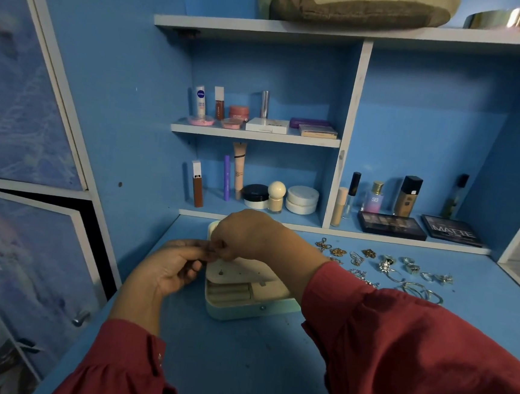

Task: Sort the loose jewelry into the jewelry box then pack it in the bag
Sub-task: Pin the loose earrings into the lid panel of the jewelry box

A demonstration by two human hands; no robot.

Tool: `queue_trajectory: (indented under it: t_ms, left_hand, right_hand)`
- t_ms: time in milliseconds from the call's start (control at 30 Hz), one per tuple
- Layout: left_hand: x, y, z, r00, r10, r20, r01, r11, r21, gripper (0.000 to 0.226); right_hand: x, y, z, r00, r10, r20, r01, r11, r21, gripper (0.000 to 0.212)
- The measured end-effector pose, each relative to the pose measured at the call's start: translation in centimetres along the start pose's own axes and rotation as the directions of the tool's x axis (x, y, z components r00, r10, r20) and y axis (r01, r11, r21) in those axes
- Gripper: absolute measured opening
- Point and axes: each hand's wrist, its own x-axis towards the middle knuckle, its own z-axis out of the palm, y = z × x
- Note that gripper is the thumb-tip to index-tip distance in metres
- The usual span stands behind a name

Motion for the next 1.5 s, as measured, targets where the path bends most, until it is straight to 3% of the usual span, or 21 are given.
queue_trajectory:
  t_ms: [200,367,500,700,800,900,967,1133,1300,1500]
  left_hand:
    - [0.1,-0.1,-0.1,1.000,0.003,-0.006,-0.003,1.000,-0.002,0.018]
    - [-0.2,0.0,-0.1,0.999,0.007,0.031,-0.008,0.999,0.039,0.017]
    - [-0.3,0.2,-0.2,0.999,0.008,0.038,-0.008,1.000,-0.009,0.012]
    - [-0.1,0.4,0.0,1.000,-0.001,0.026,0.003,0.997,-0.078,0.018]
    - [0.0,0.4,0.1,0.998,0.042,0.052,-0.038,0.996,-0.075,0.016]
    - [-0.2,0.4,0.3,0.992,0.103,0.073,-0.101,0.995,-0.023,0.028]
    - [0.1,0.2,0.3,0.991,0.125,0.052,-0.124,0.992,-0.021,0.021]
    - [1.2,-0.4,0.4,0.984,0.174,-0.024,-0.175,0.984,-0.018,0.014]
    - [2.3,-0.8,1.0,0.966,0.232,-0.114,-0.230,0.973,0.035,0.011]
    - [2.6,-1.0,1.4,0.935,0.301,-0.188,-0.295,0.954,0.060,0.009]
  right_hand:
    - [-0.3,-0.1,0.2,0.999,0.017,-0.038,-0.017,1.000,-0.002,0.020]
    - [-1.9,1.1,2.0,0.986,0.082,-0.146,-0.048,0.974,0.222,0.025]
    - [-4.6,4.3,2.3,0.975,0.189,-0.114,-0.120,0.889,0.442,0.021]
    - [-11.0,9.2,4.2,0.882,0.455,-0.126,-0.258,0.688,0.678,0.016]
    - [-12.9,9.4,5.8,0.849,0.524,-0.065,-0.294,0.571,0.767,0.011]
    - [-13.4,8.8,7.1,0.818,0.574,-0.014,-0.352,0.520,0.778,0.008]
    - [-13.3,7.9,7.3,0.823,0.568,-0.001,-0.379,0.550,0.744,0.009]
    - [-12.1,6.4,7.9,0.804,0.594,0.024,-0.447,0.577,0.684,0.034]
    - [-11.6,5.3,7.8,0.770,0.636,0.044,-0.514,0.578,0.634,0.020]
    - [-11.5,5.4,8.2,0.770,0.637,0.029,-0.502,0.577,0.644,0.018]
